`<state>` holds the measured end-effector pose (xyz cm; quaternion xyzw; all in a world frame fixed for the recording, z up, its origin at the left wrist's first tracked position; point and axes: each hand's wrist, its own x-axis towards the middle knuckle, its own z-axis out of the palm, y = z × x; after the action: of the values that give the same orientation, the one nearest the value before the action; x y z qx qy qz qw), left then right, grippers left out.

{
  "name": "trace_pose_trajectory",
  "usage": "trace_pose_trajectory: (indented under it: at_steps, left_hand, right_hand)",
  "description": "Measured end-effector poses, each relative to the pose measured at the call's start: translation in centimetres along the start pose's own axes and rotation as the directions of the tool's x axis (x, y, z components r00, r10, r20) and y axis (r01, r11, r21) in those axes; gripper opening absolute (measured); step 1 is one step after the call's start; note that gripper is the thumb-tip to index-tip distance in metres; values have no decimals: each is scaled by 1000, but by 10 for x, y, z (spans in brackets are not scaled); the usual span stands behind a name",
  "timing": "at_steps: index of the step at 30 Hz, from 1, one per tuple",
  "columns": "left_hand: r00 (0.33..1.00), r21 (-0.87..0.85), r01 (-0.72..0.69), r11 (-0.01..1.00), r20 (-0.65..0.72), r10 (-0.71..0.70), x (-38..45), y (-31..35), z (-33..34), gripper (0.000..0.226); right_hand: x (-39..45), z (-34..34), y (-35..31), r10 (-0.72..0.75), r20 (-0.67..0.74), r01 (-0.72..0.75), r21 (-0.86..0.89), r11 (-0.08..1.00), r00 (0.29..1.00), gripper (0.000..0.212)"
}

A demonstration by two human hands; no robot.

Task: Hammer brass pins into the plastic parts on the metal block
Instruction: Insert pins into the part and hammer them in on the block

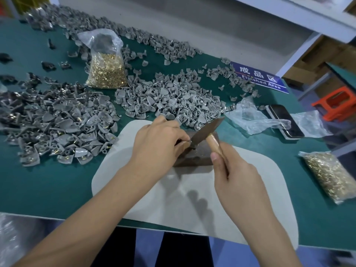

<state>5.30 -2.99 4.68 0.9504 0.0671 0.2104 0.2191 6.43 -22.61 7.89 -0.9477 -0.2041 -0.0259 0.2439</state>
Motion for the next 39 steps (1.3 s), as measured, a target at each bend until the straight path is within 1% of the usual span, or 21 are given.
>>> trace_pose_trajectory:
  at_steps: [1, 2, 4, 5, 8, 9, 12, 13, 15, 17, 18, 19, 22, 25, 26, 29, 31, 33, 36, 37, 39]
  left_hand:
    - [1000, 7, 4, 1000, 0, -4, 0, 0, 0, 10]
    - [1000, 13, 5, 1000, -1, -5, 0, 0, 0, 9]
    - [1000, 13, 2, 1000, -10, -2, -1, 1, 0, 7]
    - [1000, 11, 6, 1000, -11, -6, -1, 1, 0, 7]
    - [999, 10, 37, 999, -4, -37, 0, 2, 0, 6]
    - [999, 7, 41, 999, -4, -41, 0, 2, 1, 6]
    - [998, -7, 58, 998, -2, -58, -1, 1, 2, 7]
    - [998, -5, 62, 998, 0, -62, -1, 1, 2, 7]
    - [998, 16, 61, 998, 3, -61, 0, 1, 2, 7]
    - [998, 22, 57, 998, 9, -58, 0, 1, 2, 6]
    - [998, 18, 57, 998, 11, -57, 0, 1, 2, 5]
    - [998, 20, 58, 998, 10, -59, 0, 1, 1, 6]
    - [998, 36, 58, 998, 9, -58, 1, 1, 1, 7]
    - [998, 13, 69, 998, 10, -69, 0, 1, 2, 6]
    - [997, 1, 73, 997, 7, -73, -1, 0, 2, 6]
    - [997, -13, 78, 997, -1, -78, -1, 0, 3, 7]
    - [997, -12, 78, 997, 1, -78, -1, 0, 4, 8]
    - [997, -10, 80, 997, 10, -80, -1, 0, 3, 8]
    - [996, -20, 85, 996, 15, -85, 0, 0, 2, 9]
    - [996, -21, 88, 996, 20, -87, 0, -1, 1, 9]
    - [996, -13, 91, 996, 28, -90, 0, -1, 0, 9]
  right_hand:
    - [2, -1, 0, -8, 21, 8, -31, 999, 1000, 24]
    - [4, -1, 0, -11, 4, 11, -37, 999, 1000, 24]
    - [3, -1, 0, -7, -83, 10, 30, 1000, 997, 25]
    - [3, 0, 1, -4, -97, 9, 55, 998, 995, 24]
    - [6, 1, 9, -21, 5, 21, 45, 999, 1000, 18]
    - [8, 1, 12, -28, -3, 28, 49, 998, 1000, 15]
    - [9, 0, 15, -32, -99, 44, 123, 991, 995, 11]
    - [8, -1, 14, -34, -78, 45, 137, 990, 996, 11]
    - [9, -1, 15, -48, 1, 48, 76, 996, 999, 12]
    - [9, -1, 15, -33, -29, 34, 25, 999, 999, 24]
    - [8, 0, 13, -19, -57, 22, 42, 999, 998, 28]
    - [6, 1, 11, -9, -52, 13, 64, 998, 999, 29]
    - [4, 2, 10, -36, 14, 35, 33, 999, 999, 22]
    - [4, 1, 16, 3, -87, 12, 168, 986, 996, 23]
    - [3, 1, 17, 6, -95, 12, 189, 982, 995, 23]
    - [2, -1, 18, -12, 22, 10, 100, 995, 1000, 17]
    - [3, -6, 20, 6, 9, -6, 55, 998, 1000, 21]
    - [2, -9, 16, 24, -11, -23, 71, 997, 1000, 27]
    - [3, -10, 10, 19, 108, -16, -26, 1000, 994, 23]
    - [5, -12, 11, 19, 111, -14, -50, 999, 994, 21]
    - [7, -17, 12, 12, 37, -12, -18, 1000, 999, 19]
